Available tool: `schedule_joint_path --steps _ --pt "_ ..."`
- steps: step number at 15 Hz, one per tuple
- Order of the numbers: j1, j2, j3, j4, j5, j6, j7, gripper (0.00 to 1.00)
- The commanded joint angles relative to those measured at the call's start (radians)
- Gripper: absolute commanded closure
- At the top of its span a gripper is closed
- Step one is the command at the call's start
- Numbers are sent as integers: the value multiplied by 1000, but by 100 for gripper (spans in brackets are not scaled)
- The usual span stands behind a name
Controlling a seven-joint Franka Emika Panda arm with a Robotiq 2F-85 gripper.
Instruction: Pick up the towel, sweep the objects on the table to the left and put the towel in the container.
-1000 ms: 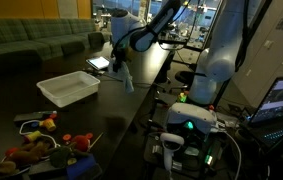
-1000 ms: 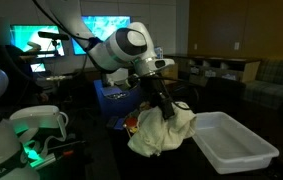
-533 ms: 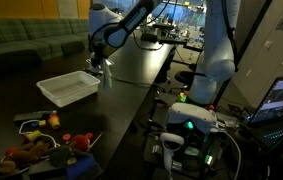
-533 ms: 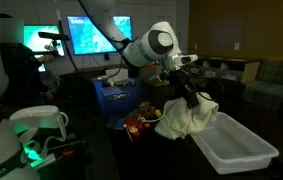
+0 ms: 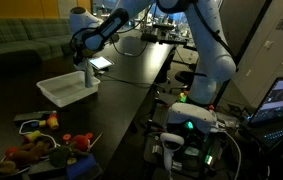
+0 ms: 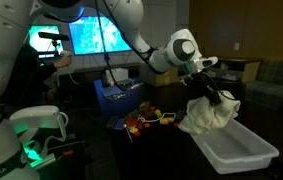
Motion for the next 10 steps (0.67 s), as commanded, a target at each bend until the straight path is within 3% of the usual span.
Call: schedule_joint_path --steps 1,9,10 --pt "47 172 -69 248 46 -30 58 97" --pt "46 456 -144 626 124 -149 166 98" --pt "39 483 -146 669 134 -175 173 72"
